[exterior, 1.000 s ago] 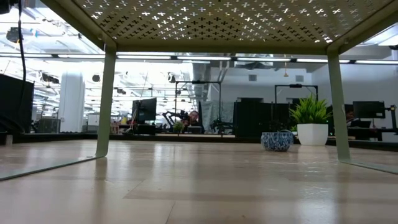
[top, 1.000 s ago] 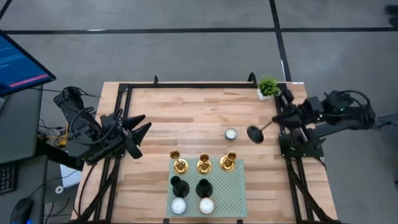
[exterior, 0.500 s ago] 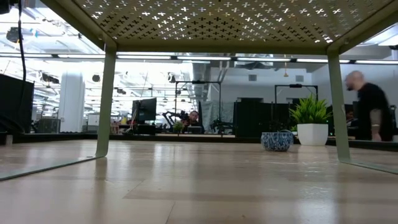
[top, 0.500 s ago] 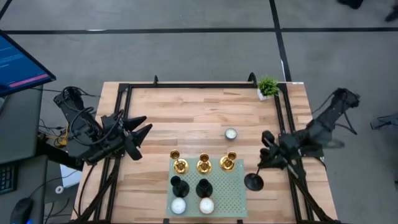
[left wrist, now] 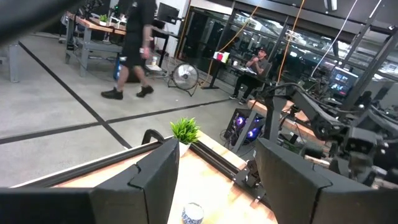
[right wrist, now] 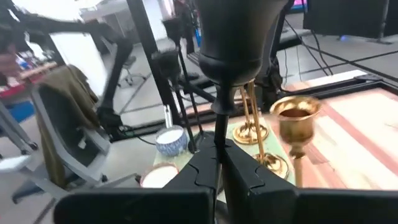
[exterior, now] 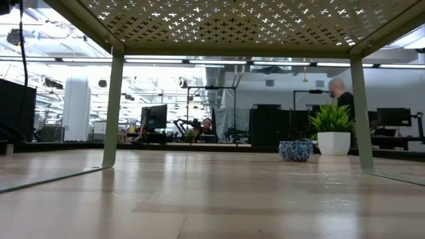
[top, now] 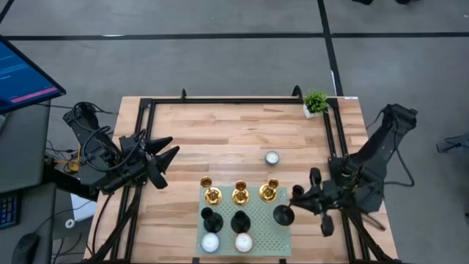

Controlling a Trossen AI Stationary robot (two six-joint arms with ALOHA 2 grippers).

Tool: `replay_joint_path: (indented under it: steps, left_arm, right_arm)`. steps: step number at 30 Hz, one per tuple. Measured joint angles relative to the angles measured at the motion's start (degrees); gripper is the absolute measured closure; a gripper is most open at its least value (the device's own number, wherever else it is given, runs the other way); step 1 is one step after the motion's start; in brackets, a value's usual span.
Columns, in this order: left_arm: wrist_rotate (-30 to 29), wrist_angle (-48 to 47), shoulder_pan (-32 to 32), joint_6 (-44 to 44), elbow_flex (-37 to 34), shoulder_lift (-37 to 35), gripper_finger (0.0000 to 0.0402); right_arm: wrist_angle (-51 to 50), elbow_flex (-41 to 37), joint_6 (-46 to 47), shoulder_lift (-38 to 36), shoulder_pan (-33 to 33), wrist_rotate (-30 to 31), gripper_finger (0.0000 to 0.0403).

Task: Pick & Place candle stick holders
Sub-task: Put the black candle holder on the shelf aligned with the other black candle holder

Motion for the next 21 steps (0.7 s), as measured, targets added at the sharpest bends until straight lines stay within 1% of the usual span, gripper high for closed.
replay_joint_path:
  steps: [9,14,21]
  left_arm:
    - [0.0,-0.02,0.01,0.0,0.0,0.0,0.019]
    - [0.0,-0.02,0.01,0.0,0.0,0.0,0.019]
    - [0.01,-0.01,0.0,0.0,0.0,0.0,0.019]
  right_arm:
    - [-0.13,4.14,1.36,9.3,-3.19,-0.34,0.0403]
    - [-0.14,5.94,1.7,13.47,-3.5,-0.55,0.0403]
    - [-0.51,7.74,1.68,16.92,-4.07,-0.54,0.0403]
